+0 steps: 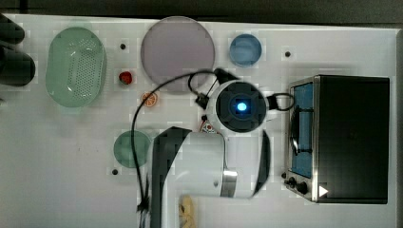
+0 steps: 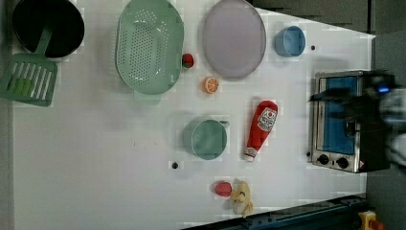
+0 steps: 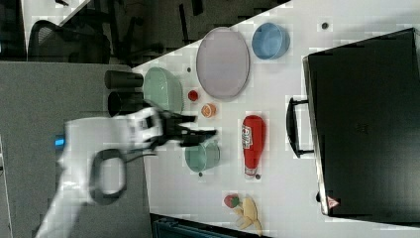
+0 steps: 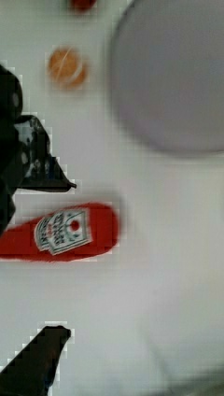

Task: Pick ketchup from plate and place it on table.

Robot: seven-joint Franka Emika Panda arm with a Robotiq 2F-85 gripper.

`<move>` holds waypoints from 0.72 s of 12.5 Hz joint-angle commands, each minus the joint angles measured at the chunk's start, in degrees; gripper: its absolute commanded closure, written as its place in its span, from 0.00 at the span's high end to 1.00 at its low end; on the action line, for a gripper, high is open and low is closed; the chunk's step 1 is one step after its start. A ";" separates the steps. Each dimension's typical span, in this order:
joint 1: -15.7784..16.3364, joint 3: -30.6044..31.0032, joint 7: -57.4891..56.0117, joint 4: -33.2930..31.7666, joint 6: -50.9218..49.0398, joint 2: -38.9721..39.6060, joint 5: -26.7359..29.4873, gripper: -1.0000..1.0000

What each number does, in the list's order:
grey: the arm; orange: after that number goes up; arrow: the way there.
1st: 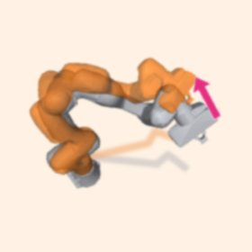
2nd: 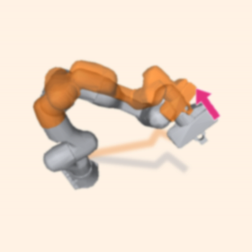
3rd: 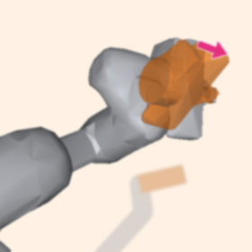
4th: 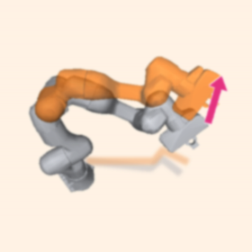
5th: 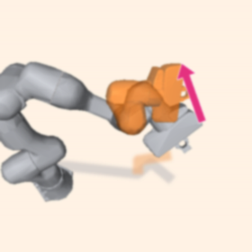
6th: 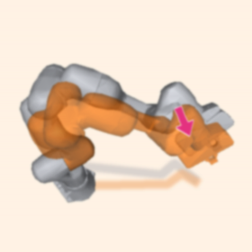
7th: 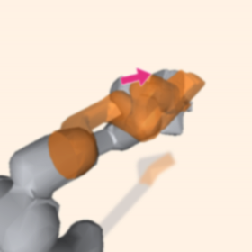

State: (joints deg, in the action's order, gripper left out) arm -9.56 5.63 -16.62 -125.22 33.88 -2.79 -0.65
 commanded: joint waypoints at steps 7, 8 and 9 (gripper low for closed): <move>0.52 -0.02 18.71 20.70 -31.97 -5.83 0.30 1.00; 0.51 0.00 18.71 21.50 -31.53 -5.71 0.27 1.00; 0.52 -0.06 18.71 21.72 -31.55 -5.75 0.27 1.00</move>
State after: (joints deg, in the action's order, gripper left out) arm -9.09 5.83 -1.44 -102.62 3.78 -10.19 -0.31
